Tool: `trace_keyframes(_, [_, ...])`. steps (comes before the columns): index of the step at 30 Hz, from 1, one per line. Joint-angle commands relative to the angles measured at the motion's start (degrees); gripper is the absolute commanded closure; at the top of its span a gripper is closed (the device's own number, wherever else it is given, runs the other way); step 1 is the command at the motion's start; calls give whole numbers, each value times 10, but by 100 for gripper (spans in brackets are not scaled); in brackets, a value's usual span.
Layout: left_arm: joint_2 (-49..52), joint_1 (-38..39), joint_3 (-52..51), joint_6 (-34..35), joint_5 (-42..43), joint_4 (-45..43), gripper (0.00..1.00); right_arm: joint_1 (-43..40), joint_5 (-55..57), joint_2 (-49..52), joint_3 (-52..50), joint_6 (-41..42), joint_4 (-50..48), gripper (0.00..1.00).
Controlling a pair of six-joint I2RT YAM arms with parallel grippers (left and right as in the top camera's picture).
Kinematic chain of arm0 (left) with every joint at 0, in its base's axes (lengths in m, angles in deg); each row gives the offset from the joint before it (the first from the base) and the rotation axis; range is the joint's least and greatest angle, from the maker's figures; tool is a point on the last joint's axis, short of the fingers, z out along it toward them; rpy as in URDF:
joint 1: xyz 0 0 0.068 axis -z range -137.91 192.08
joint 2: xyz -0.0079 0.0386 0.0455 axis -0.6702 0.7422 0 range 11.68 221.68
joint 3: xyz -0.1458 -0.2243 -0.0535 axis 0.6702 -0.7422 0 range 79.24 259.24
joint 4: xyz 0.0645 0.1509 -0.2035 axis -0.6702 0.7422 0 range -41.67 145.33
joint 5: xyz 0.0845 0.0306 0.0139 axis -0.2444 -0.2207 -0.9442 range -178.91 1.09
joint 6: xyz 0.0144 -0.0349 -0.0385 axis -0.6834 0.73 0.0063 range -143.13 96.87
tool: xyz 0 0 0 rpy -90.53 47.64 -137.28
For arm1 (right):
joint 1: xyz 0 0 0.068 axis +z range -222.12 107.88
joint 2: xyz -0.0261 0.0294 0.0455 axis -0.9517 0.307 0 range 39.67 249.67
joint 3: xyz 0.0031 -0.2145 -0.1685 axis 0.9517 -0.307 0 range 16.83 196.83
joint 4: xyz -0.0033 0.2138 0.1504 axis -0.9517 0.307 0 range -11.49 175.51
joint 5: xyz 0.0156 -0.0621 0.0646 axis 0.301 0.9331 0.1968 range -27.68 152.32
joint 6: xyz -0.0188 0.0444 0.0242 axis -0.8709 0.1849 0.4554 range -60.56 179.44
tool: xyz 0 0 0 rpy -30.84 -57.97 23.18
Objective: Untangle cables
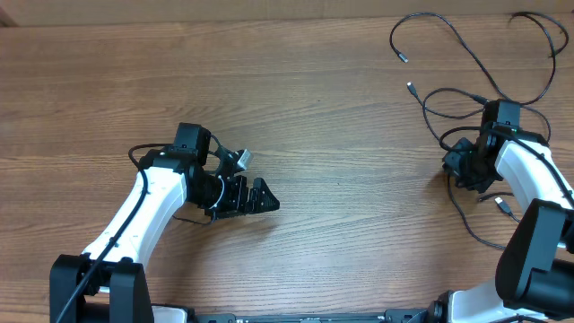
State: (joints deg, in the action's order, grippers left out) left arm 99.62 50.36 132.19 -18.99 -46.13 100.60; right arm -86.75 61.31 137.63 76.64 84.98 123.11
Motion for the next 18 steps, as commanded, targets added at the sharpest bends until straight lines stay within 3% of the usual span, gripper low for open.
trace_keyframes(1, [2, 1, -3, 2, 1, -1, 1, 2, 9, 5, -1, -19, -14, 69])
trace_keyframes(3, [2, 1, -3, 2, 1, -1, 1, 6, 9, 6, -1, -27, -21, 68])
trace_keyframes(7, [2, 1, -3, 2, 1, -1, 1, 17, 10, 6, -1, -56, -31, 56])
trace_keyframes(18, [2, 1, -3, 8, 3, -1, 0, 22, 9, 53, -1, -61, -37, 53])
